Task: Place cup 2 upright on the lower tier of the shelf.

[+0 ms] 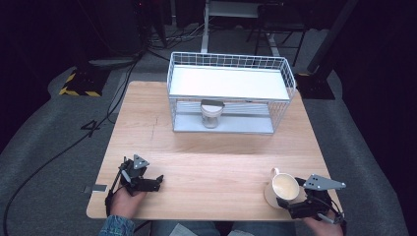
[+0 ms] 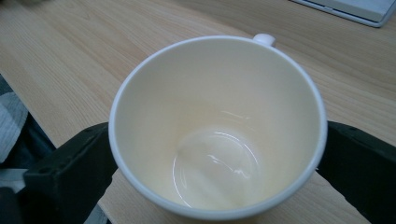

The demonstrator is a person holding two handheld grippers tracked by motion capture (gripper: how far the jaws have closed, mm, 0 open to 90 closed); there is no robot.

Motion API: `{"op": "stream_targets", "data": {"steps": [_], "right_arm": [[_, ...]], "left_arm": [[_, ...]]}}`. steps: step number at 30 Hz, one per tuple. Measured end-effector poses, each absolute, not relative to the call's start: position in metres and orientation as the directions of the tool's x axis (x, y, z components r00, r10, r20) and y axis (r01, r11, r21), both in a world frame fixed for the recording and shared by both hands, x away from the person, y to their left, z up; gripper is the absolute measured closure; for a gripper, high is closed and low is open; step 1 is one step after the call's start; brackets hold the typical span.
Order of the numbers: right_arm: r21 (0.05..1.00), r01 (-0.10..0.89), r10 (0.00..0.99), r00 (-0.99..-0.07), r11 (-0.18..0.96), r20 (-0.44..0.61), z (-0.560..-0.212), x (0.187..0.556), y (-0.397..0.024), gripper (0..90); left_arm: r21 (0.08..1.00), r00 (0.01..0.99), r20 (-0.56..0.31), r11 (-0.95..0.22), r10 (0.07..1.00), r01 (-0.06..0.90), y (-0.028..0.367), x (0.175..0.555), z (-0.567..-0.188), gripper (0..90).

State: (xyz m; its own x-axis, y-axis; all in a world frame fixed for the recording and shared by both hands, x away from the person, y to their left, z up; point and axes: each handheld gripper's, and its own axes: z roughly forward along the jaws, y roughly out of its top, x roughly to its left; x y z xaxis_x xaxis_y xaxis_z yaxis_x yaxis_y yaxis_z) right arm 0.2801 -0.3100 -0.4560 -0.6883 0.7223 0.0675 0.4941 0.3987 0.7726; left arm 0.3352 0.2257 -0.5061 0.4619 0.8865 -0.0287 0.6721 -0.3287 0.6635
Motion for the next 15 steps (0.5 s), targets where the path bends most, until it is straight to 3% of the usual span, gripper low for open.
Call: {"op": "stream_targets", "data": {"steps": [15], "right_arm": [[0.774, 0.477, 0.717, -0.696, 0.416, 0.043, -0.4664, 0.2827, -0.3044, 8.2]], "left_arm": [[0.664, 0.462, -0.032, -0.327, 0.886, 0.672, 0.2248, 0.3359, -0.5061, 0.4]]}}
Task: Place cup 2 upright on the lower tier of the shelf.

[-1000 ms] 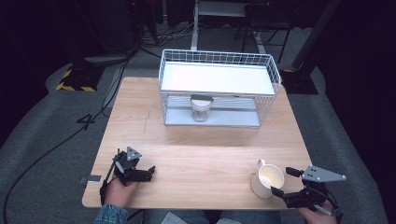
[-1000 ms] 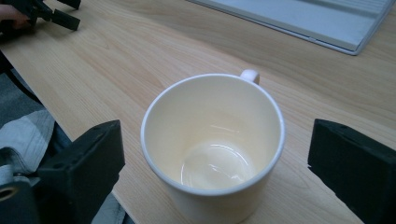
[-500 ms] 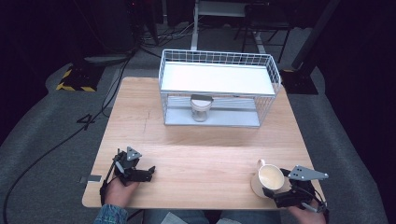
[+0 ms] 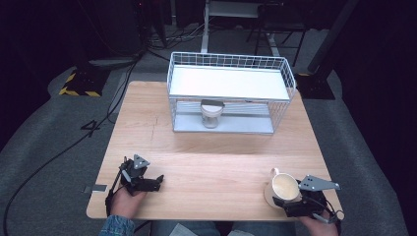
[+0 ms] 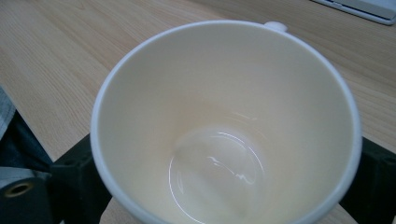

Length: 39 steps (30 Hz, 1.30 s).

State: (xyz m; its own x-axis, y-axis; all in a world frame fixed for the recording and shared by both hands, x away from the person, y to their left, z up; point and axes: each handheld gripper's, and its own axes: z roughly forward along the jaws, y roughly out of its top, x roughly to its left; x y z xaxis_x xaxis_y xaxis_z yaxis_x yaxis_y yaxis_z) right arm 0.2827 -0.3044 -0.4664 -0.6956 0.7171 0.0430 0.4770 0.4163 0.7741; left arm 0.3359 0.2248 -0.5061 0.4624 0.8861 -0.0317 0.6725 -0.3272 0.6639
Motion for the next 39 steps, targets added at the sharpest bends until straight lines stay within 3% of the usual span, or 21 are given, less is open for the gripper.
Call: {"op": "stream_targets", "data": {"steps": [39], "right_arm": [[0.856, 0.385, 0.722, -0.692, 0.345, 0.020, -0.442, 0.277, -0.309, 9.5]], "left_arm": [[0.664, 0.462, -0.031, -0.327, 0.886, 0.672, 0.225, 0.336, -0.506, 0.4]]}}
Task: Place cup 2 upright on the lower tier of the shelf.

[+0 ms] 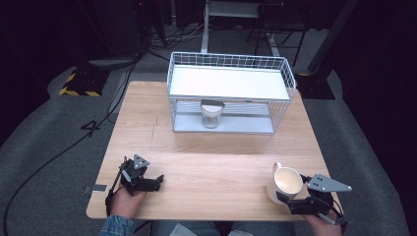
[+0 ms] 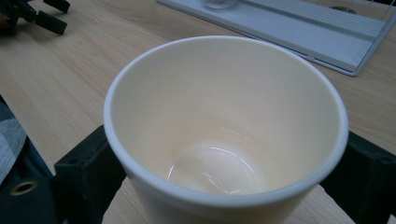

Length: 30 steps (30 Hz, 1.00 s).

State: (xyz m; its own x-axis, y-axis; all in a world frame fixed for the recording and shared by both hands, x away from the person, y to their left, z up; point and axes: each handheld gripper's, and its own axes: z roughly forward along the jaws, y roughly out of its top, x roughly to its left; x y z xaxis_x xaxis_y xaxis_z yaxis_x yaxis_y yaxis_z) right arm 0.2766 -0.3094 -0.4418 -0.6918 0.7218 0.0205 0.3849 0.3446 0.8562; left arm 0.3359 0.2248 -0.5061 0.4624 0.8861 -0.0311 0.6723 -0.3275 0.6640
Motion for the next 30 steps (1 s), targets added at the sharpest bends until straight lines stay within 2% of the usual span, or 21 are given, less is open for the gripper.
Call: {"op": "stream_targets", "data": {"steps": [30], "right_arm": [[0.923, 0.226, 0.663, -0.747, 0.311, -0.040, -0.369, 0.312, -0.296, 9.6]], "left_arm": [[0.667, 0.455, -0.025, -0.324, 0.890, 0.671, 0.223, 0.333, -0.506, 1.2]]}}
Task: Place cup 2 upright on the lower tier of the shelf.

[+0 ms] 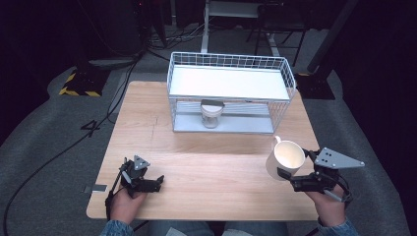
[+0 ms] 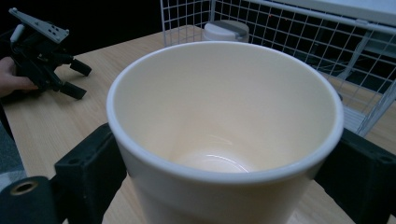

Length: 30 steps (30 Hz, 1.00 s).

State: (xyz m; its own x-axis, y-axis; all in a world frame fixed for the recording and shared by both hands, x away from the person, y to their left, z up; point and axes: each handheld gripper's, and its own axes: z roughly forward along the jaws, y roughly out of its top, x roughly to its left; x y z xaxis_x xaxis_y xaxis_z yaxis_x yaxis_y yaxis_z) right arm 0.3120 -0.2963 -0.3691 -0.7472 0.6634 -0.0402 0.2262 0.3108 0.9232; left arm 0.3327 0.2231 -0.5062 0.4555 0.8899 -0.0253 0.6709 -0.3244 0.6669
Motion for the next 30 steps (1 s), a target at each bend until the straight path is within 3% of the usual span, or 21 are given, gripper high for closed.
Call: {"op": "stream_targets", "data": {"steps": [19, 30], "right_arm": [[0.939, 0.144, 0.651, -0.752, 0.312, -0.101, -0.310, 0.350, -0.284, 9.6], [0.947, 0.128, 0.649, -0.754, 0.296, -0.101, -0.293, 0.373, -0.275, 9.6]], "left_arm": [[0.666, 0.450, -0.026, -0.320, 0.893, 0.674, 0.223, 0.333, -0.506, 0.8], [0.665, 0.451, -0.027, -0.320, 0.892, 0.674, 0.223, 0.333, -0.506, 0.8]]}}
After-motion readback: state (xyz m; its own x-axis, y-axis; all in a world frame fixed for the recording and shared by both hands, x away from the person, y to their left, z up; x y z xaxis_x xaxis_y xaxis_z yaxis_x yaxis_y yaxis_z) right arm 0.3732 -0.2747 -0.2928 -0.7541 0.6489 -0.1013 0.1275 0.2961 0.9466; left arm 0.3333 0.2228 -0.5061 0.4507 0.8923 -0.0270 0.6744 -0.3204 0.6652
